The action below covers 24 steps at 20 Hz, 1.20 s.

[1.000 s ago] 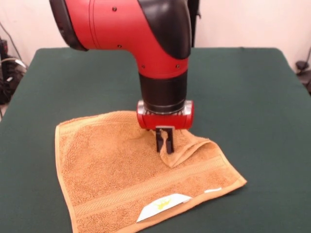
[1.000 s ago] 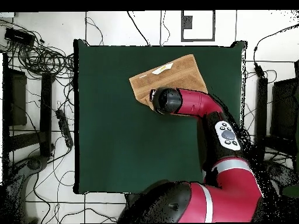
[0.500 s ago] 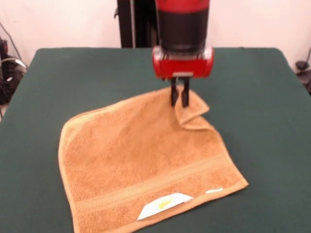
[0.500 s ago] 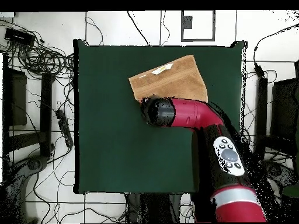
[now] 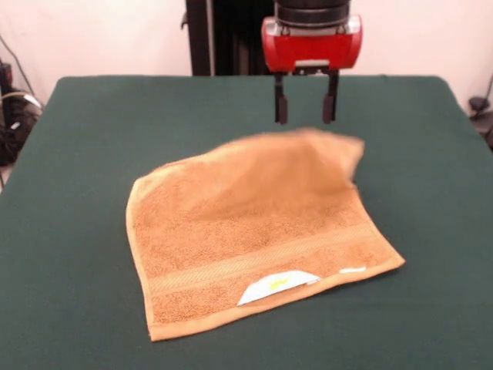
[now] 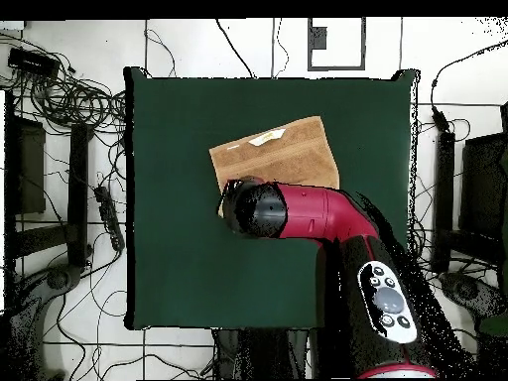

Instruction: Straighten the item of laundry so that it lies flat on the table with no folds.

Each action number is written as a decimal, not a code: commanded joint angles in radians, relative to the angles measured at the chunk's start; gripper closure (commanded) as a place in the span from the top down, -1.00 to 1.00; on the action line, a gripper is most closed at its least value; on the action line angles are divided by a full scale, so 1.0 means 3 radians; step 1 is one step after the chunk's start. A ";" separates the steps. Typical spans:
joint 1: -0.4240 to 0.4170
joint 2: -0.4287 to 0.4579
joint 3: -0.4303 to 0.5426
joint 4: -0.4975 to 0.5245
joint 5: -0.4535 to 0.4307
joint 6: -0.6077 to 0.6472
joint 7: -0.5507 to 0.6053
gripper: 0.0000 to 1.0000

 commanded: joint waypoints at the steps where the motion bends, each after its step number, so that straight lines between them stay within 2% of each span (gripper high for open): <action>1: 0.0066 0.0051 0.0171 0.0399 0.0147 0.0132 0.0406 1.00; 5: 0.0067 0.0047 0.0187 0.0451 0.0151 0.0083 0.0417 1.00; 9: 0.0206 0.0055 0.0034 0.0383 0.0102 0.0072 0.0558 1.00; 13: 0.0194 0.0171 0.0056 0.0321 0.0107 -0.0053 0.0554 1.00; 18: 0.0320 0.0399 -0.0076 -0.0027 0.0051 -0.0166 0.0642 1.00; 22: 0.0366 0.0642 -0.0171 -0.0508 0.0026 -0.0025 0.0562 1.00; 24: 0.0379 0.0721 -0.0222 -0.0643 0.0011 -0.0005 0.0534 1.00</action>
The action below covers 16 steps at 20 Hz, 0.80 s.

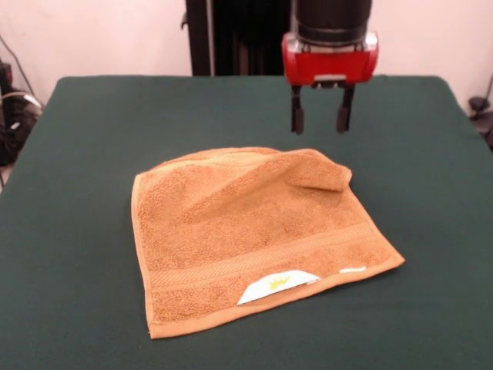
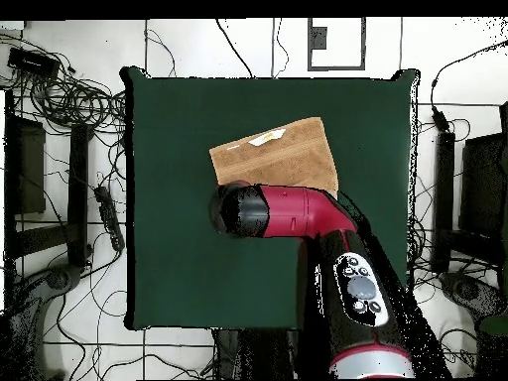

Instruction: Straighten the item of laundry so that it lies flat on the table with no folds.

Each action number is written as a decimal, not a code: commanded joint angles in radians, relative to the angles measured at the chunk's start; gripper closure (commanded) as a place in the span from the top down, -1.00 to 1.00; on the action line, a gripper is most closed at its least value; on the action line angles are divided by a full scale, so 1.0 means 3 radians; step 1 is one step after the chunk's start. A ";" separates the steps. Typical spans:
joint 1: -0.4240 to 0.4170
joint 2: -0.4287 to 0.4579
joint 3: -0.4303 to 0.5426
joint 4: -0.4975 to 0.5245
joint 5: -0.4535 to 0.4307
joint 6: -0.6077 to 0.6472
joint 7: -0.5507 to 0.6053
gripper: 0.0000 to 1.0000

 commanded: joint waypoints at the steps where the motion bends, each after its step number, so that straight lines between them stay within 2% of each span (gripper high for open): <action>1: 0.0149 0.0557 -0.0106 -0.0593 0.0006 -0.0002 0.0515 1.00; 4: 0.0152 0.0774 -0.0159 -0.0814 -0.0053 -0.0051 0.0436 1.00; 6: 0.0118 0.0865 -0.0127 -0.0846 -0.0053 -0.0119 0.0390 1.00; 16: 0.0004 0.1042 -0.0029 -0.0952 -0.0077 -0.0253 0.0265 1.00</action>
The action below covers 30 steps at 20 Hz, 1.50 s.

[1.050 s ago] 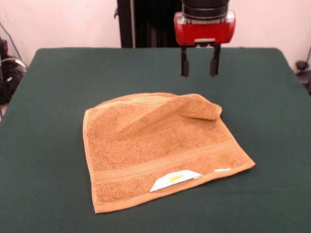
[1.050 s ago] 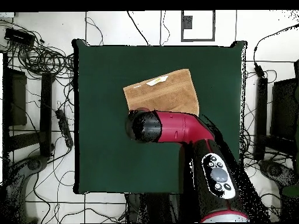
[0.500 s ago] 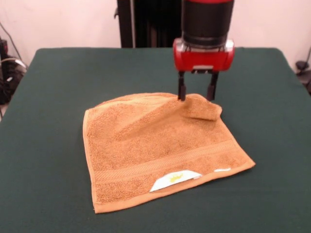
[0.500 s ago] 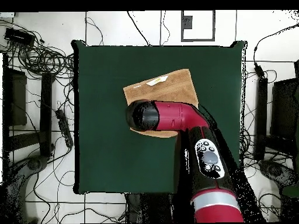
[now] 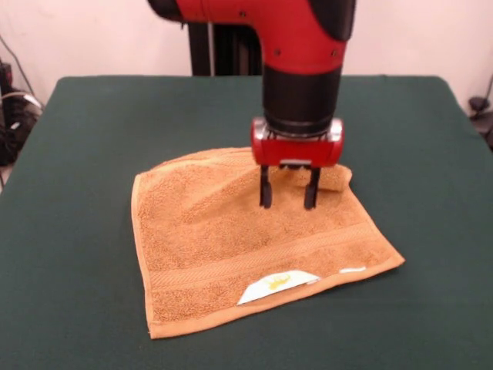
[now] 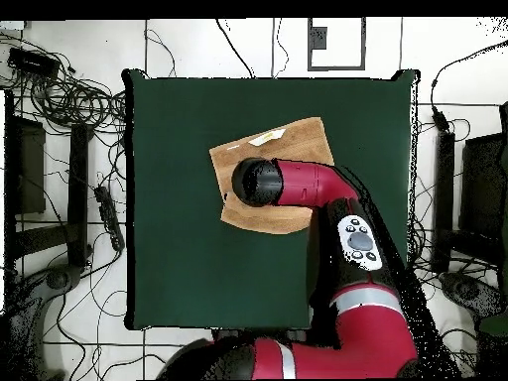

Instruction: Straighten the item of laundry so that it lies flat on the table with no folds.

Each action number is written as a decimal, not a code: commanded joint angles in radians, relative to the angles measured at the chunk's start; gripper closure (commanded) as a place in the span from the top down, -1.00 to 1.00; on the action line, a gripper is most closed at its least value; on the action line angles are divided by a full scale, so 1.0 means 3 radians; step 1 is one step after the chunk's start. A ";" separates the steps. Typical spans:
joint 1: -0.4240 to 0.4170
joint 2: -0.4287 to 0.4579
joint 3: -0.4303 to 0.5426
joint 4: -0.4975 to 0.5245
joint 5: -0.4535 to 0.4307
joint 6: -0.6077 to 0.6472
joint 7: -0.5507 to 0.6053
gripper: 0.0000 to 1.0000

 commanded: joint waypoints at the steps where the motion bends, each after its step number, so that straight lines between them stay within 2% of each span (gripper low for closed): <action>1: 0.0002 0.0260 0.0145 -0.0151 -0.0051 -0.0146 0.0255 1.00; 6: 0.0024 0.0392 0.0163 -0.0303 -0.0051 -0.0114 0.0227 1.00; 10: 0.0023 0.0675 0.0235 -0.0528 -0.0102 -0.0081 0.0086 1.00; 15: -0.0124 0.0948 0.0458 -0.0703 -0.0106 -0.0243 -0.0075 1.00; 19: -0.0177 0.1122 0.0606 -0.0964 -0.0118 -0.0152 -0.0270 1.00; 30: -0.0175 0.1233 0.0880 -0.1521 -0.0134 0.0227 -0.0436 1.00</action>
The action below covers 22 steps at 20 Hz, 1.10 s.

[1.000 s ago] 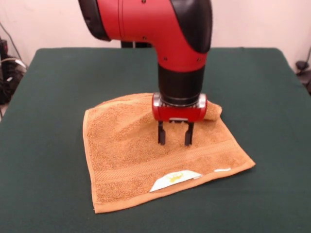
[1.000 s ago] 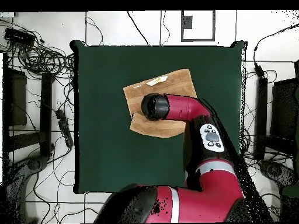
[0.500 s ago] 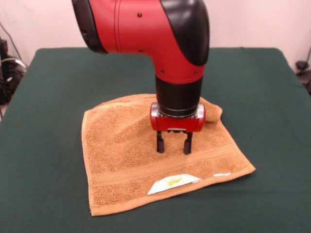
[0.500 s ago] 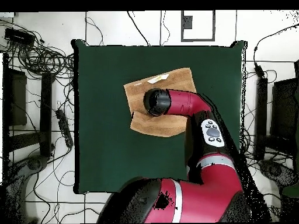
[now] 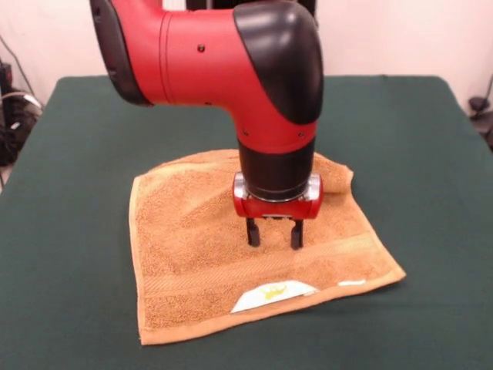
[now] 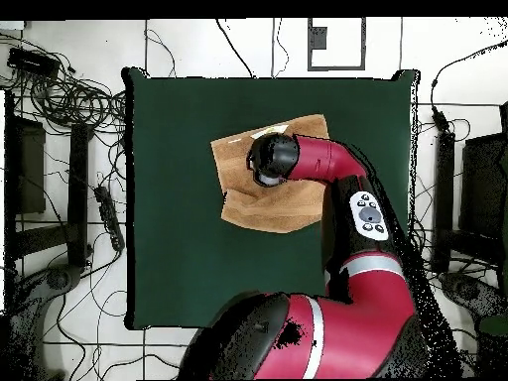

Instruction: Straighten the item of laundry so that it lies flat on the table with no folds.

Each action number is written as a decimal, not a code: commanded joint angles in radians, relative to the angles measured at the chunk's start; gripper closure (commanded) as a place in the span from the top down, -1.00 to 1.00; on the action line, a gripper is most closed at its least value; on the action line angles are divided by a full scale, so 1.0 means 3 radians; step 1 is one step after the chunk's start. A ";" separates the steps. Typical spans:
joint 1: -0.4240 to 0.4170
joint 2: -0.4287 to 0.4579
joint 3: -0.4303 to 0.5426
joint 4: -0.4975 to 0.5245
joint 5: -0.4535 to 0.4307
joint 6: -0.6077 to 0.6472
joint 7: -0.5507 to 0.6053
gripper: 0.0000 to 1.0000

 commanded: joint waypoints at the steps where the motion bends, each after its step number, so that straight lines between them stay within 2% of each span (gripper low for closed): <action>1: 0.0042 0.0633 0.0629 -0.0700 -0.0139 -0.0553 -0.0442 1.00; 5: 0.0128 0.0616 0.0572 -0.0969 -0.0188 -0.0243 -0.0462 1.00; 11: 0.0177 0.0588 0.0583 -0.1194 -0.0221 -0.0126 -0.0531 1.00; 22: 0.0178 0.0548 0.0575 -0.1187 -0.0225 -0.0144 -0.0458 1.00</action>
